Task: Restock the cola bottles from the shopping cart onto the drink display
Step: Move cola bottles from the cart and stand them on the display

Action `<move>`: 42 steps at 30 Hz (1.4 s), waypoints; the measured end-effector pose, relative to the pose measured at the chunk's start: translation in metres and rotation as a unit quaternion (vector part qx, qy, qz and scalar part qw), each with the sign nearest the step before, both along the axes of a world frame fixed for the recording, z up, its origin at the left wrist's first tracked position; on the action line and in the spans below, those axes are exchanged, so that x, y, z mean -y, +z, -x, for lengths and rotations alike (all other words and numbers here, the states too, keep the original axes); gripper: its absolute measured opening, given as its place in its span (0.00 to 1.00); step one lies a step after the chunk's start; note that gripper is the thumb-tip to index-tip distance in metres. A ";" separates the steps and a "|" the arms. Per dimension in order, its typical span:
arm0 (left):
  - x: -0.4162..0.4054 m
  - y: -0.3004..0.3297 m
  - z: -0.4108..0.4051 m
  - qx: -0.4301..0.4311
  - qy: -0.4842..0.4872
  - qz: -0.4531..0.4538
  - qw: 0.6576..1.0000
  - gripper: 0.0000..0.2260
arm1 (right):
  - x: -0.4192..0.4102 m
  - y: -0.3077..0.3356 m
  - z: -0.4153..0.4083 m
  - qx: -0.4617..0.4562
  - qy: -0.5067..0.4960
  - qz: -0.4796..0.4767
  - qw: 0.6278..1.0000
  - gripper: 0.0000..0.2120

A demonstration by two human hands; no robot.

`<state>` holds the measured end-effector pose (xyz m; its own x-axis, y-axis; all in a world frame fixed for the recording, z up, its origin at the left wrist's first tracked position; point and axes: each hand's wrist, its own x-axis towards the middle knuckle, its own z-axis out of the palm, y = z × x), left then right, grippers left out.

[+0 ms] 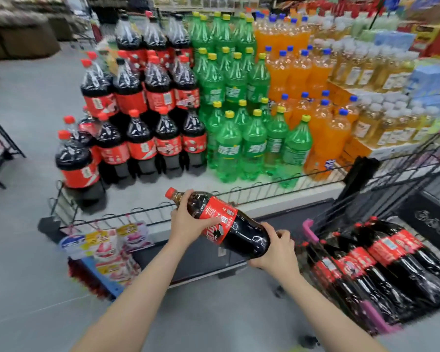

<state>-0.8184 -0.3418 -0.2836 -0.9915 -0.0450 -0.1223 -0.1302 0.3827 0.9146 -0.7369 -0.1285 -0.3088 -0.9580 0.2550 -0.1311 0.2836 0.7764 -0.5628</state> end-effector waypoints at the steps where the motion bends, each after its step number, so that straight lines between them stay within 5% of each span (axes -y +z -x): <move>1: 0.019 0.003 0.001 0.001 0.005 -0.001 1.000 0.53 | 0.018 0.002 0.004 -0.002 0.005 0.001 1.000 0.46; 7: 0.109 0.018 0.019 -0.026 0.037 0.013 0.999 0.43 | 0.108 0.009 0.030 -0.019 0.018 0.009 1.000 0.46; 10: 0.138 0.028 0.038 -0.054 0.097 -0.048 0.993 0.40 | 0.136 0.012 0.051 -0.028 0.025 0.027 0.999 0.48; 15: 0.169 0.057 0.082 -0.156 0.167 -0.058 0.972 0.37 | 0.163 0.013 0.103 -0.089 0.052 0.067 0.992 0.49; 24: 0.192 0.107 0.180 -0.146 0.245 -0.247 0.926 0.08 | 0.182 0.026 0.207 -0.150 0.115 0.101 0.977 0.49; 28: 0.187 0.129 0.198 -0.240 0.186 -0.128 0.944 0.13 | 0.203 0.027 0.242 -0.091 0.133 0.145 0.976 0.53; 32: 0.182 0.136 0.217 -0.313 0.072 -0.014 0.947 0.07 | 0.238 0.045 0.280 -0.103 0.207 0.169 0.958 0.54; 39: 0.224 0.102 0.246 -0.262 -0.031 0.079 0.961 0.05 | 0.294 0.044 0.326 -0.099 0.208 0.246 0.942 0.44; 42: 0.243 0.104 0.264 -0.274 -0.020 0.031 0.961 0.04 | 0.318 0.021 0.332 -0.077 0.200 0.250 0.944 0.39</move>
<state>-1.0822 -0.5849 -0.1797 -0.9077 0.0043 0.4196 0.3797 0.4341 0.8170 -1.0690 -0.4466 -0.2878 -0.9820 -0.1888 0.0092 -0.0912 0.4309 -0.8978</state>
